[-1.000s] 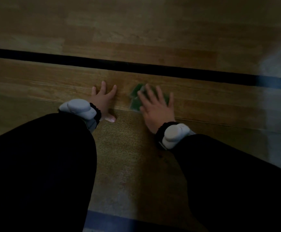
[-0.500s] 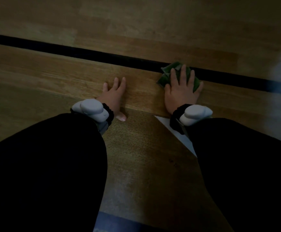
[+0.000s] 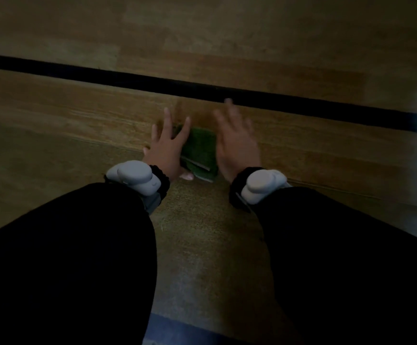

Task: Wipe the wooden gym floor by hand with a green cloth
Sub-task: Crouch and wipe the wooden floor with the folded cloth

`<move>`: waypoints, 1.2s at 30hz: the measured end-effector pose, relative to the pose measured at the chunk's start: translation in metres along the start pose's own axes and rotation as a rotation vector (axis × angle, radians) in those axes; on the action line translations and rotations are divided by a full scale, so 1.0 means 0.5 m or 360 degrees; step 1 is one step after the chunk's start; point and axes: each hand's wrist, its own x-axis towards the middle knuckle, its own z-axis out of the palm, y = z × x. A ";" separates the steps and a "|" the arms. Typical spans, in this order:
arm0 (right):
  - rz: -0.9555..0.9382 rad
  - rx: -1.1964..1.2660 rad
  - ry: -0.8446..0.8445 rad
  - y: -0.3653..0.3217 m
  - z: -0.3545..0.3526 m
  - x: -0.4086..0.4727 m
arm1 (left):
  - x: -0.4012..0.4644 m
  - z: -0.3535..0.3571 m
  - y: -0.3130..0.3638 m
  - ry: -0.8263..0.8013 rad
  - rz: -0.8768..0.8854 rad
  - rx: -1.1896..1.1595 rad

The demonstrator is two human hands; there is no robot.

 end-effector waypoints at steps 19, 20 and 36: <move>0.0304 -0.0354 0.0039 0.037 0.038 0.019 | 0.168 -0.071 -0.098 0.0341 -0.0305 0.0103; 0.0312 -0.0347 0.0039 0.040 0.036 0.021 | 0.178 -0.069 -0.091 0.0362 -0.0352 0.0094; 0.0292 -0.0268 -0.0180 0.029 -0.020 0.039 | 0.115 -0.004 0.078 0.0059 0.0059 0.0342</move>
